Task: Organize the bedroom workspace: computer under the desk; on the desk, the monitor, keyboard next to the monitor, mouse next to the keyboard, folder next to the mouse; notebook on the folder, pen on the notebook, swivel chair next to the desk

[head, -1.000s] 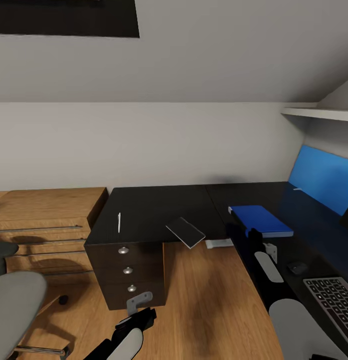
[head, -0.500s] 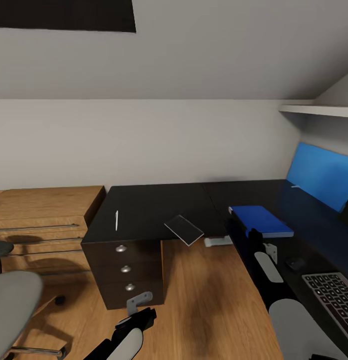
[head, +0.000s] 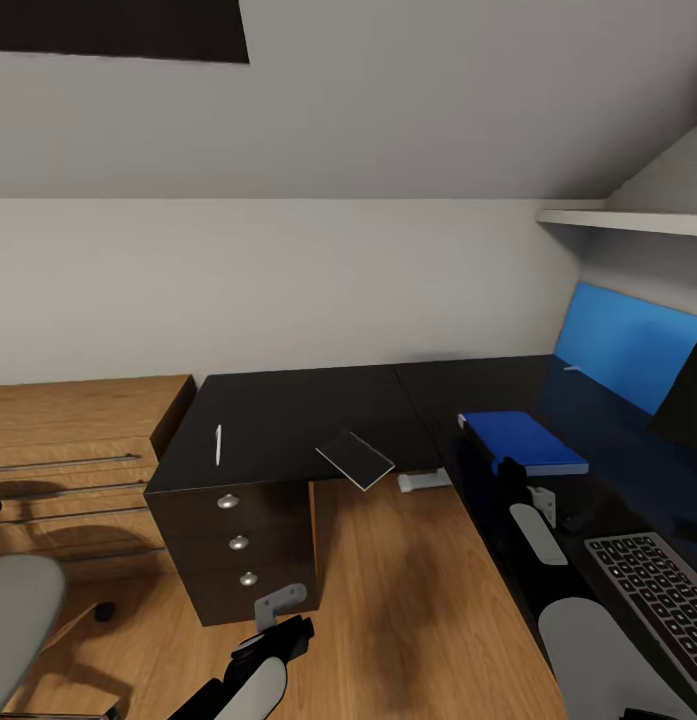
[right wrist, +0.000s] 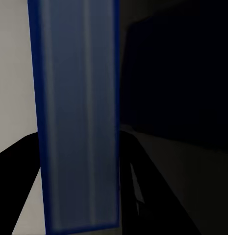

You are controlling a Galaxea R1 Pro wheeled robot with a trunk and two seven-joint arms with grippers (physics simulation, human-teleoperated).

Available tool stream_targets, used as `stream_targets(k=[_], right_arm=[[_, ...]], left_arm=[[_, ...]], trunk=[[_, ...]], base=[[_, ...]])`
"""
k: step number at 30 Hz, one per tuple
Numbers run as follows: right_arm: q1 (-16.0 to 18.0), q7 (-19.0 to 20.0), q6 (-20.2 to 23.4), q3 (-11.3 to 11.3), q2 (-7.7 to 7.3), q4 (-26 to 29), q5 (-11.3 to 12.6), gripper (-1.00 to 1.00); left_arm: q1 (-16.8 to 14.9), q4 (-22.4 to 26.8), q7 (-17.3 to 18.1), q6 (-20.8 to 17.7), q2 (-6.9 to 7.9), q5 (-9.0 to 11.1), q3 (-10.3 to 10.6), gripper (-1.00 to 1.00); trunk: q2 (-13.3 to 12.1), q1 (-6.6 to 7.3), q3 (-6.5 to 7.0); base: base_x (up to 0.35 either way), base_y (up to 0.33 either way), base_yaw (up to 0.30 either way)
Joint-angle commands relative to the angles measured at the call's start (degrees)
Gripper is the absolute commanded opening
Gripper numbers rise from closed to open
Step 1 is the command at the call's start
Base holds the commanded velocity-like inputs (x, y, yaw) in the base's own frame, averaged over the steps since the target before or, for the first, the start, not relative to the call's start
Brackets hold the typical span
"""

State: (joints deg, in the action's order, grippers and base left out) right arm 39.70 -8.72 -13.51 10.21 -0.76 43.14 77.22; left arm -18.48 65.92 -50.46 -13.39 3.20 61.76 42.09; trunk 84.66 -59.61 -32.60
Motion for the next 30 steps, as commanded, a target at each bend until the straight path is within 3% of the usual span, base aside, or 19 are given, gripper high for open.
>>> stream_targets(k=[1,24,30], right_arm=[[0.03,-0.15,-0.23,-0.1,-0.02,0.05,0.5,-1.0],[0.03,-0.24,-0.2,-0.26,0.06,0.01,0.3,-1.0],[0.03,-0.24,-0.19,-0.27,0.06,-0.06,0.3,-1.0]], left_arm=[[-0.07,0.09,-0.32,-0.23,0.05,0.1,0.22,1.0],[-0.07,0.03,-0.36,-0.23,0.1,0.21,-0.08,1.0],[-0.07,0.02,-0.36,-0.23,0.06,0.2,-0.16,1.0]], trunk=[[0.03,0.0,-0.06],[0.03,0.0,-0.06],[1.64,-0.88,-0.78]], base=[[0.0,0.0,-0.001],[0.05,0.0,0.0],[0.0,0.0,0.0]])
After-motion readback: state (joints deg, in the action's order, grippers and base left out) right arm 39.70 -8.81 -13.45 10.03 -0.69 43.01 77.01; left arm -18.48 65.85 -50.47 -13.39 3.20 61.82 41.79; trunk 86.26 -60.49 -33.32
